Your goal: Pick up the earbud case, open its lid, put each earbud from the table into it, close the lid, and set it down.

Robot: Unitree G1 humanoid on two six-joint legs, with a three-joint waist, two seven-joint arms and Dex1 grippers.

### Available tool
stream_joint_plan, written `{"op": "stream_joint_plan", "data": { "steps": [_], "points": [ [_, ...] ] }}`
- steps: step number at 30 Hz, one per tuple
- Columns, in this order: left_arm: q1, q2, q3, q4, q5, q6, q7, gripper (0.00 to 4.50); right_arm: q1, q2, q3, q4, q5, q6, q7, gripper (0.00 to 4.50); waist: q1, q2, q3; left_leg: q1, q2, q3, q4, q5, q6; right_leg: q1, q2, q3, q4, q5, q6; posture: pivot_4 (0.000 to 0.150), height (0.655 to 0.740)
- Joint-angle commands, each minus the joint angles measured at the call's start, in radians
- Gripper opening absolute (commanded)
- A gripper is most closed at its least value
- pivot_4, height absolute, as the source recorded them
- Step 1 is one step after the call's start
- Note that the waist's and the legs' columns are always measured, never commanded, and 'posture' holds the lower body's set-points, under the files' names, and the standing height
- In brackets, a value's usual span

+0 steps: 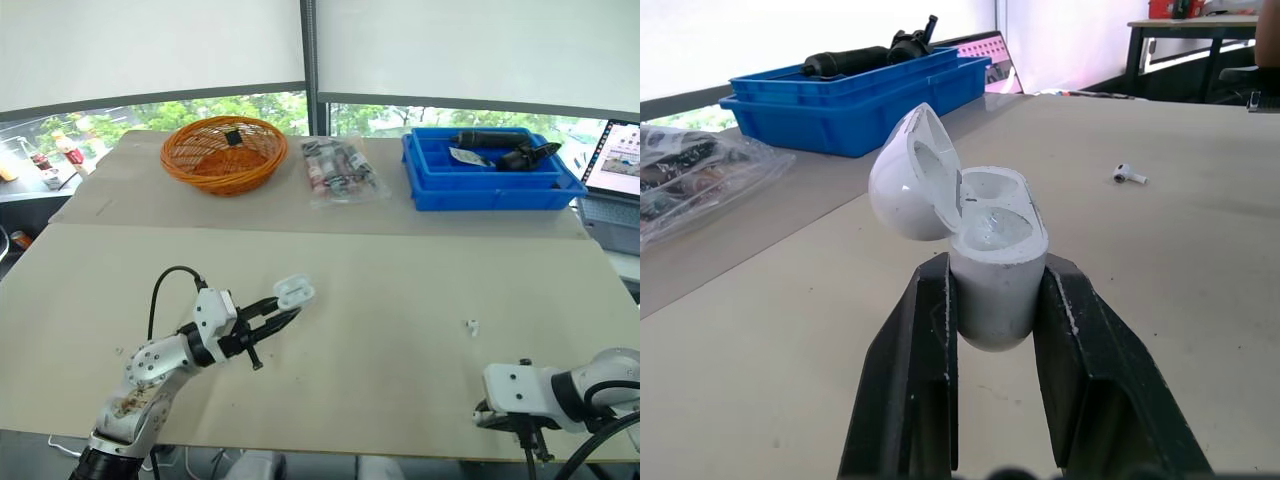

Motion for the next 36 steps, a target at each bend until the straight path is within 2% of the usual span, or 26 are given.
{"op": "stream_joint_plan", "data": {
  "steps": [1,3,5,11,19,21,27,36],
  "points": [
    [-0.014,0.001,-0.006,-0.026,-0.019,-0.003,-0.01,0.54,-0.005,-0.008,-0.003,0.032,-0.031,-0.029,-0.012,0.34,-0.001,0.0,0.0,0.0,0.0,0.0,0.0,0.0,0.0,0.0,0.0,0.0,0.0,0.0,0.0,0.15,0.7114],
    [-0.018,-0.001,-0.007,-0.025,-0.019,-0.002,-0.011,0.54,-0.007,-0.009,0.005,0.042,-0.037,-0.024,-0.014,0.34,-0.001,0.0,0.0,0.0,0.0,0.0,0.0,0.0,0.0,0.0,0.0,0.0,0.0,0.0,0.0,0.15,0.7114],
    [-0.019,-0.001,-0.008,-0.023,-0.019,-0.002,-0.013,0.54,-0.013,-0.003,0.008,0.049,-0.035,-0.008,-0.023,1.41,-0.001,0.0,0.0,0.0,0.0,0.0,0.0,0.0,0.0,0.0,0.0,0.0,0.0,0.0,0.0,0.15,0.7114],
    [-0.019,0.0,-0.01,-0.023,-0.019,0.001,-0.015,0.54,-0.023,0.0,0.007,0.052,-0.031,-0.023,-0.032,3.41,0.001,0.0,0.0,0.0,0.0,0.0,0.0,0.0,0.0,0.0,0.0,0.0,0.0,0.0,0.0,0.15,0.7114],
    [0.001,0.008,-0.008,-0.031,-0.019,0.002,-0.017,0.54,0.035,-0.024,-0.137,-0.139,0.047,0.134,0.005,3.45,-0.001,0.001,0.0,0.0,0.0,0.0,0.0,0.0,0.0,0.0,0.0,0.0,0.0,0.0,0.0,0.15,0.7114],
    [0.01,0.01,-0.007,-0.036,-0.02,0.005,-0.016,0.54,0.051,-0.038,-0.156,-0.201,0.001,0.173,-0.004,3.45,-0.003,0.001,0.0,0.0,0.0,0.0,0.0,0.0,0.0,0.0,0.0,0.0,0.001,0.0,0.0,0.15,0.7114],
    [0.02,0.008,-0.019,-0.049,-0.017,0.011,-0.007,0.54,0.026,-0.098,-0.049,-0.286,-0.158,0.207,-0.055,3.45,-0.001,0.001,0.0,0.0,0.0,0.0,0.0,0.0,0.0,0.0,0.0,0.0,0.001,0.0,0.0,0.15,0.7114],
    [0.023,0.011,-0.023,-0.058,-0.019,0.019,-0.003,0.54,-0.085,-0.112,0.119,-0.257,-0.234,0.205,-0.069,3.45,-0.002,0.001,0.0,0.0,0.0,0.0,0.0,0.0,0.0,-0.001,0.0,0.0,0.001,0.0,0.0,0.15,0.7114]
  ]
}}
